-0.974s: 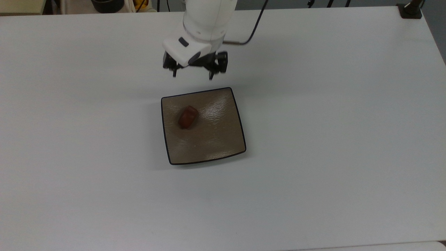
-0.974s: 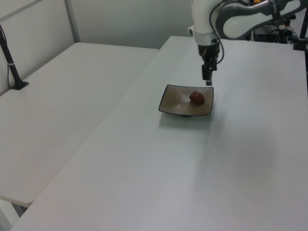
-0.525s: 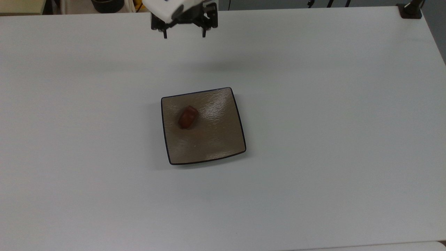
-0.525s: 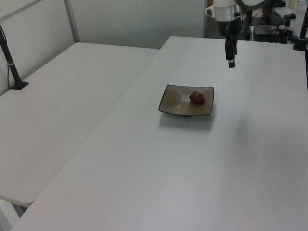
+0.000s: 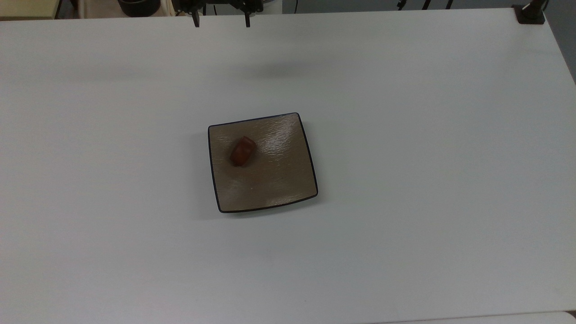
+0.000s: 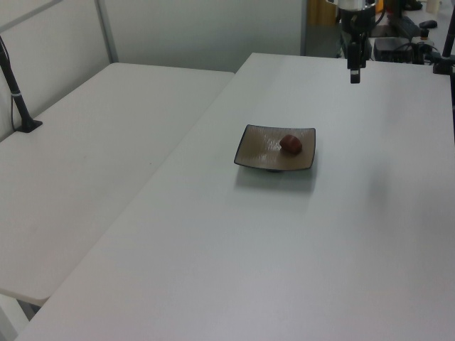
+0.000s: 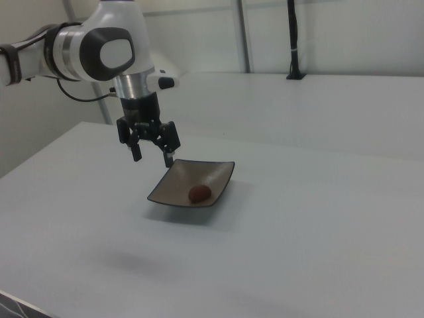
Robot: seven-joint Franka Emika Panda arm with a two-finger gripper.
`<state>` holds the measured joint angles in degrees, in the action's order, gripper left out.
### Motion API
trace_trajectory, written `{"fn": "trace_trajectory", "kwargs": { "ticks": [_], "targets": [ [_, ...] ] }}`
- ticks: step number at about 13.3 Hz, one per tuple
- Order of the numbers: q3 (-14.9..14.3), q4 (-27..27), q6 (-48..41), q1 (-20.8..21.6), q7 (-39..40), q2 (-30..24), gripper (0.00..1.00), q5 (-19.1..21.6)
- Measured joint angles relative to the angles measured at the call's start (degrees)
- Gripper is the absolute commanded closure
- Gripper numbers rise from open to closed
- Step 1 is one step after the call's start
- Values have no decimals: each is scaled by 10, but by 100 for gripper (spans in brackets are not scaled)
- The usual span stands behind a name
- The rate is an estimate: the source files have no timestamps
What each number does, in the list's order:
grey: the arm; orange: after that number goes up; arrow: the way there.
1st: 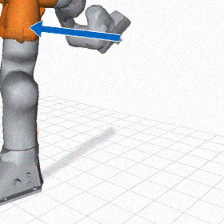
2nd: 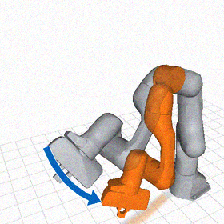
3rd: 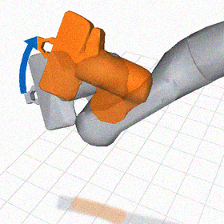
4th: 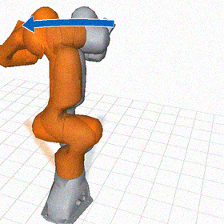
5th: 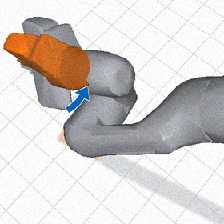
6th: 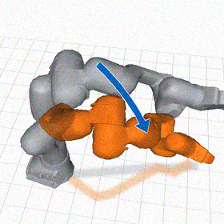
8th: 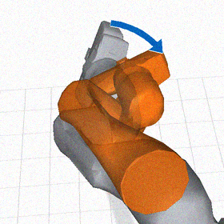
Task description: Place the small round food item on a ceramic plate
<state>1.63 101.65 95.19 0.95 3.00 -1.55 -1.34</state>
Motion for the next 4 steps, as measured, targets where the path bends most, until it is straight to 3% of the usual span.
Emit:
{"fn": "trace_trajectory", "kwargs": {
  "ticks": [4],
  "targets": [
    [-4,11,45,0,-4,0,0,14]
  ]
}}
